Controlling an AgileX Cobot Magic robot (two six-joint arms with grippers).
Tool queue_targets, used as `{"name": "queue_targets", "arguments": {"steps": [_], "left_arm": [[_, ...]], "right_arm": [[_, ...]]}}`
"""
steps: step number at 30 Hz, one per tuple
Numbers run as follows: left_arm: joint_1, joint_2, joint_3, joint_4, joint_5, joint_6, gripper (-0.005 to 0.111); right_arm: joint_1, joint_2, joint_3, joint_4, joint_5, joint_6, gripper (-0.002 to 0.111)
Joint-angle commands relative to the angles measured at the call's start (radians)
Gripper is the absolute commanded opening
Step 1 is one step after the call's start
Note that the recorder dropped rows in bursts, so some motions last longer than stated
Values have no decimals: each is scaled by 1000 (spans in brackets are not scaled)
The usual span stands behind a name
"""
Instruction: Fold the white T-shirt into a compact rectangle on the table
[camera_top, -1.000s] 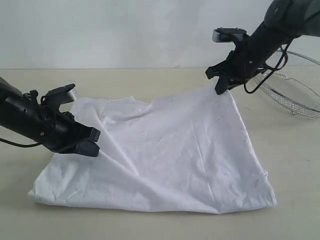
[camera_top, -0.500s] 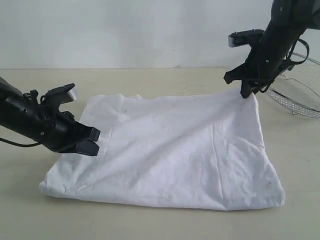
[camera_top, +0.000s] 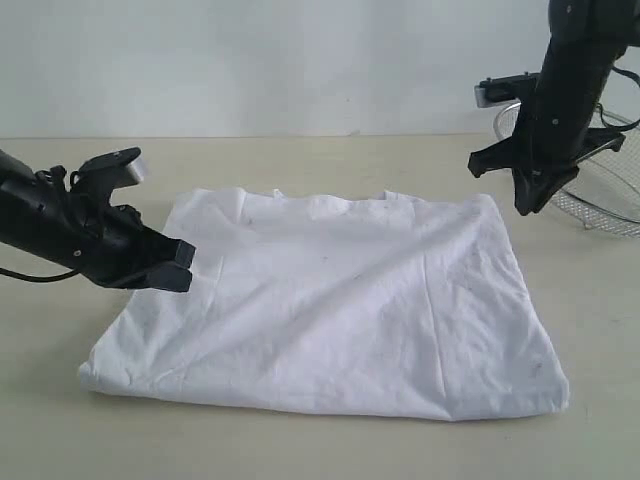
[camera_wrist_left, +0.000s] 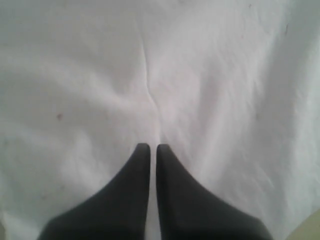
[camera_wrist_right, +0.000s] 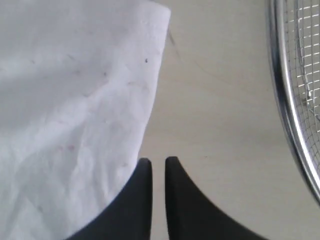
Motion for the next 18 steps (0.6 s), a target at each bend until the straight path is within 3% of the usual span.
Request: {"name": "queue_targets", "arguments": {"steps": [1,7,17,18], "left_arm": [[2,-13,5,-3,8,19,4],[57,-13,1,-5,41,33,4],[80,15,-11,-152,180,184,4],[80,32,-11,-156,180,184,4]], "right_arm": [[-8,-23,0,2,11,-35,0],[-99,-96,74,307,11,-209,0],[-322,-163,486,771,-63,-682,0],[-333,-163,538,782,-99,-702,6]]}}
